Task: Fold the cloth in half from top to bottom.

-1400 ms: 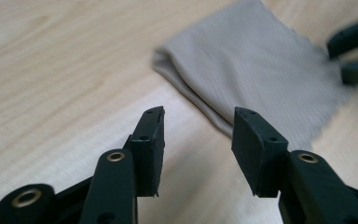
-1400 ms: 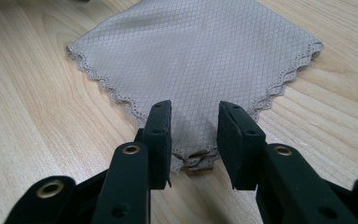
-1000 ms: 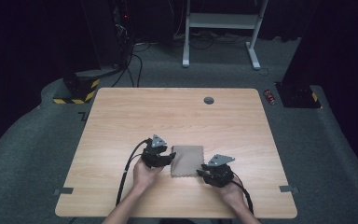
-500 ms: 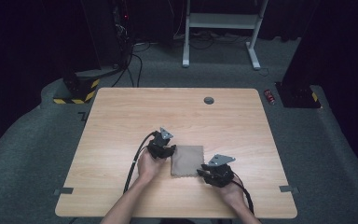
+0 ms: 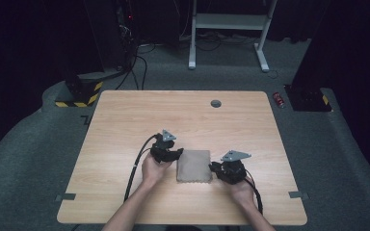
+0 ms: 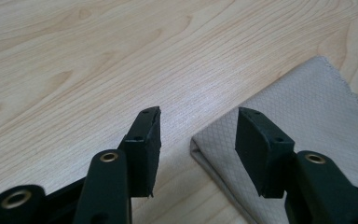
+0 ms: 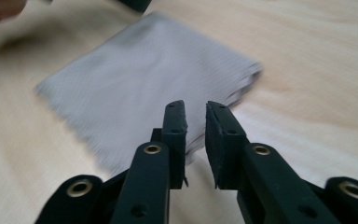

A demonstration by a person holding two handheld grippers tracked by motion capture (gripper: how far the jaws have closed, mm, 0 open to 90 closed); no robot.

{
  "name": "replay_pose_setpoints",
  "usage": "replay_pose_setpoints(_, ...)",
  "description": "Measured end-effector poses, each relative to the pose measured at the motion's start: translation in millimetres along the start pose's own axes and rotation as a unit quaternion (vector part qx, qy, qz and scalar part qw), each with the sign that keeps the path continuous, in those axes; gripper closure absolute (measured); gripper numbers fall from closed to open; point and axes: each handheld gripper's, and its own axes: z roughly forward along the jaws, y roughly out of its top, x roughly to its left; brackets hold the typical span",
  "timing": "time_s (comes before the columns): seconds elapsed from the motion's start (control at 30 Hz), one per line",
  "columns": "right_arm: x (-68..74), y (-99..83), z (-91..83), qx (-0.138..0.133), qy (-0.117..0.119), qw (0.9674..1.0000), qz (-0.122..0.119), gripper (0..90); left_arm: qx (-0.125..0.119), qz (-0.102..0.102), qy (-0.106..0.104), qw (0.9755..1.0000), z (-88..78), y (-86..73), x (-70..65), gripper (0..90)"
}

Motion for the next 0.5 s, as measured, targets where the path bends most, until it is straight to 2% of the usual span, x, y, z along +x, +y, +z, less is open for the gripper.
replay_pose_setpoints(0.13, -15.2, 15.2, 10.6, -0.002, -0.026, 0.9993, 0.029, 78.1, 0.003, -0.015, 0.009, 0.9998, 5.7, -1.9, 4.9, 51.5)
replay_pose_setpoints(0.33, -25.8, 31.4, 34.0, 0.007, -0.040, 0.9978, 0.053, 68.9, 0.003, -0.010, -0.002, 0.9999, 9.8, -3.3, 7.2, 58.2)
replay_pose_setpoints(0.37, -27.2, 33.5, 38.1, 0.009, -0.042, 0.9978, 0.051, 68.2, 0.007, -0.005, -0.002, 1.0000, 9.9, -3.3, 6.9, 58.8)
replay_pose_setpoints(0.5, -31.3, 37.1, 52.5, 0.036, -0.042, 0.9970, 0.053, 67.8, 0.020, 0.005, -0.004, 0.9998, 11.6, -4.3, 4.7, 60.4)
